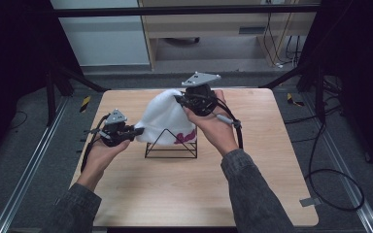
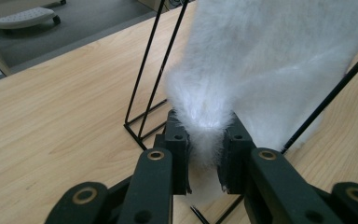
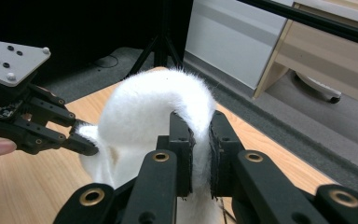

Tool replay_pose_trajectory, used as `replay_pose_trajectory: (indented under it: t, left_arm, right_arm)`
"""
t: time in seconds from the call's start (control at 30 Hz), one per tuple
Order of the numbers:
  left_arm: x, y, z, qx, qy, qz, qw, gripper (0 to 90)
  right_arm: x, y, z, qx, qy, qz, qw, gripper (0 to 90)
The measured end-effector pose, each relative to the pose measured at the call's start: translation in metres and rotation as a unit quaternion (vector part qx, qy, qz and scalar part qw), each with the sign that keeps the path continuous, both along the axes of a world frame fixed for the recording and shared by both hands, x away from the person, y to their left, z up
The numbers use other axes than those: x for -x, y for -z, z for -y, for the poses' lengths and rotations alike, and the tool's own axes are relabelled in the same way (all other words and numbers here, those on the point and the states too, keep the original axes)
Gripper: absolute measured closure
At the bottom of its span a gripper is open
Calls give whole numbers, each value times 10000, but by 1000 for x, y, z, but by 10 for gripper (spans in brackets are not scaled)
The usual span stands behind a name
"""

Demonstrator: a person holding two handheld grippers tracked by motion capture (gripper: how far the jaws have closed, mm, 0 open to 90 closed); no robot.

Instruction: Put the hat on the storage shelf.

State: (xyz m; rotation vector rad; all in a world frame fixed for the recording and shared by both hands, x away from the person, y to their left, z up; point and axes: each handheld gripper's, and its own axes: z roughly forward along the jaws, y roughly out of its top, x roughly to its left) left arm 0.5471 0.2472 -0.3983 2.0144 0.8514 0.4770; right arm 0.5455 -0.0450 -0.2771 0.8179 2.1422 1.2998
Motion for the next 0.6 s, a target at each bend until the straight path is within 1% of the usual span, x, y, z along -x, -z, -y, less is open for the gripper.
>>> replay_pose_trajectory:
  t: [0.03, 0.07, 0.13, 0.2, 0.47, 0.6]
  left_arm:
    - [0, 0, 0, 0, 0, 0, 10000, 763]
    - [1, 3, 0, -20, 18, -18, 10000, 763]
    - [1, 4, 0, 2, 12, -32, 10000, 763]
    - [1, 7, -1, -2, 27, -50, 10000, 763]
    - [3, 13, -3, -20, 43, -101, 9999, 764]
    - [2, 17, -2, -73, 76, -143, 9998, 764]
  right_arm:
    - [0, 0, 0, 0, 0, 0, 10000, 822]
    - [1, 2, 0, -24, -12, -55, 10000, 822]
    - [0, 3, 0, 4, -21, -36, 10000, 822]
    - [1, 5, -1, 19, -58, -103, 9999, 821]
    - [2, 12, -2, 57, -105, -173, 9998, 821]
    - [4, 17, -3, 76, -149, -213, 9996, 821]
